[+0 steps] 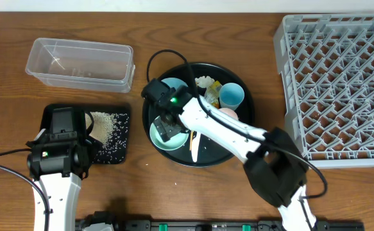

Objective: Sort waste into correct bins and load items into the dishwasher rack
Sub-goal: 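Lower the right gripper onto the light-green bowl rim and grasp it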

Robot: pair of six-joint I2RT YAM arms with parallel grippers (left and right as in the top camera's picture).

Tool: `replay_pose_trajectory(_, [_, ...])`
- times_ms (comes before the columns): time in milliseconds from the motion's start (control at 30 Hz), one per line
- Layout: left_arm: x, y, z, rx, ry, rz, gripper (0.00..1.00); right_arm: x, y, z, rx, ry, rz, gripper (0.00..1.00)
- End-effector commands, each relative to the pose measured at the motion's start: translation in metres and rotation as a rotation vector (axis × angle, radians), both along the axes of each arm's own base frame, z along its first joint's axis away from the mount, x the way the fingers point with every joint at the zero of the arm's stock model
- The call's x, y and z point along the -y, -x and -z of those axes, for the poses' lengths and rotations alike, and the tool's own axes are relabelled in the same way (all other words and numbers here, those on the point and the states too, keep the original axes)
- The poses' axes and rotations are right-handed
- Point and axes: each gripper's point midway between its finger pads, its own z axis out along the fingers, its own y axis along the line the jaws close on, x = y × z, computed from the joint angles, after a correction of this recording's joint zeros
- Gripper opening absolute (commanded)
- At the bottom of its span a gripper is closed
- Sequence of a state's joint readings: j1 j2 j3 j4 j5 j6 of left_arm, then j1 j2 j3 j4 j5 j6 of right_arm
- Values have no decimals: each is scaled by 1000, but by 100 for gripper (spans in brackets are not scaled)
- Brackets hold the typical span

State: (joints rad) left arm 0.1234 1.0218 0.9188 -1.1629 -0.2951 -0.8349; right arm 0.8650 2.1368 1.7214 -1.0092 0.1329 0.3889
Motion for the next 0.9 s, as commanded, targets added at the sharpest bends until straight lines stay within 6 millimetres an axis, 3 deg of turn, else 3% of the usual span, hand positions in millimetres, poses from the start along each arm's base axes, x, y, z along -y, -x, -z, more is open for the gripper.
replay_pose_trajectory(0, [-4,-1,-6,13,-21,-14,98,-2,-11,3,9,-19,33,93])
replay_pose_trajectory(200, [-4,-1,-6,13,-21,-14,98,-8,-21,2,41,-53,37,72])
replay_pose_trajectory(467, [-4,-1,-6,13,-21,-14,98,-3,-21,25,10,-17,44,70])
replay_pose_trajectory(867, [-4,-1,-6,13,-21,-14,98,7,-30,27,30,14,65,39])
